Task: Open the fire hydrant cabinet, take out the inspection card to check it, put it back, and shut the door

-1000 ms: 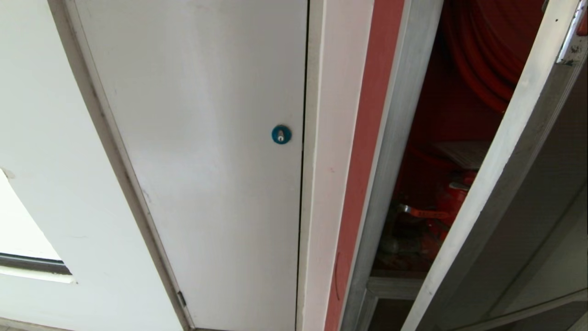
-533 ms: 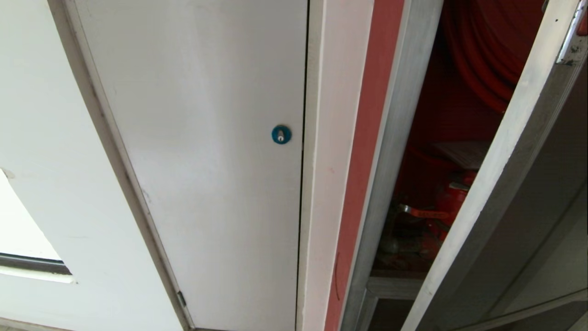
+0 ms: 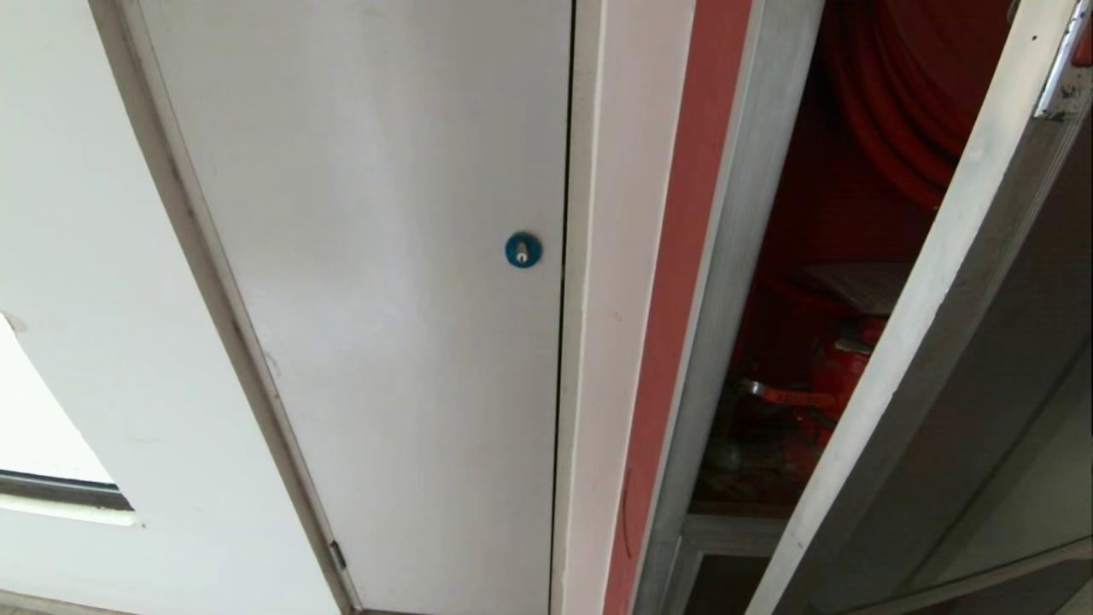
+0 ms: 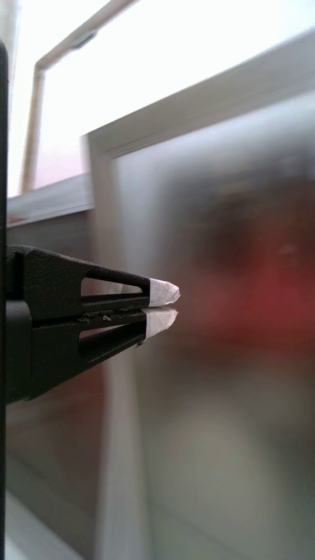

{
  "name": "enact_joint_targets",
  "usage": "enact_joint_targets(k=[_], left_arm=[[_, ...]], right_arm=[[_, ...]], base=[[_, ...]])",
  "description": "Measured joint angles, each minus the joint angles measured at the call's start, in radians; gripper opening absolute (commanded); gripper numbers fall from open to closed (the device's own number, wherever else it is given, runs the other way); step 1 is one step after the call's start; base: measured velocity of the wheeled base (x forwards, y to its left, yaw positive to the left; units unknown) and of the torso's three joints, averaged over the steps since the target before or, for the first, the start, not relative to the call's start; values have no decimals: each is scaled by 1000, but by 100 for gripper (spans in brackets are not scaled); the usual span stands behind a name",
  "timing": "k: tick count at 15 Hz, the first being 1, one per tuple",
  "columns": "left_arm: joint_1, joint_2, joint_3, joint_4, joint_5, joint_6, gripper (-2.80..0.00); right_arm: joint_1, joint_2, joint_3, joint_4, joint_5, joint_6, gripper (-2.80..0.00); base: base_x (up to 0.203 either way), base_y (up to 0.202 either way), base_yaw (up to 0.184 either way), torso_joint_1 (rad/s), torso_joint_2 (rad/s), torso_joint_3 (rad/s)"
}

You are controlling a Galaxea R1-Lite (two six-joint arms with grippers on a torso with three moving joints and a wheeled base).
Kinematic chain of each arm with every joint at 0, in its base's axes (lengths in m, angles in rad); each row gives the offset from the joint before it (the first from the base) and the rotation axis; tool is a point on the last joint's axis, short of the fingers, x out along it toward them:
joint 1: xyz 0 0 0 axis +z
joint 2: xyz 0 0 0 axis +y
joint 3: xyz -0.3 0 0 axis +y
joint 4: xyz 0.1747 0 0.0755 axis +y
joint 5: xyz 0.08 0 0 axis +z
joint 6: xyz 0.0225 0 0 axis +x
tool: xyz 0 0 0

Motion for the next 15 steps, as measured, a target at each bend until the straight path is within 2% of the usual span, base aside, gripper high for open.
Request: enact_joint_targets(k=[2, 3, 7, 12, 15], left_arm=[[0, 0, 0, 0, 0, -1, -280], [0, 0, 0, 0, 0, 0, -280], [0, 0, 0, 0, 0, 0, -280], [0, 0, 0, 0, 0, 0, -280], [1, 0, 0, 0, 0, 0, -280]], right_arm=[[1, 2, -63, 24, 30, -1, -280], [1, 7, -107, 48, 70, -1, -280], [2, 90, -256, 107, 331, 2, -280], [2, 327, -397, 111, 675, 3, -280], [2, 510, -530, 104, 803, 2, -280]], base=[[0, 0, 0, 0, 0, 0], [0, 0, 0, 0, 0, 0], [0, 0, 0, 0, 0, 0], [0, 0, 0, 0, 0, 0], [0, 0, 0, 0, 0, 0]])
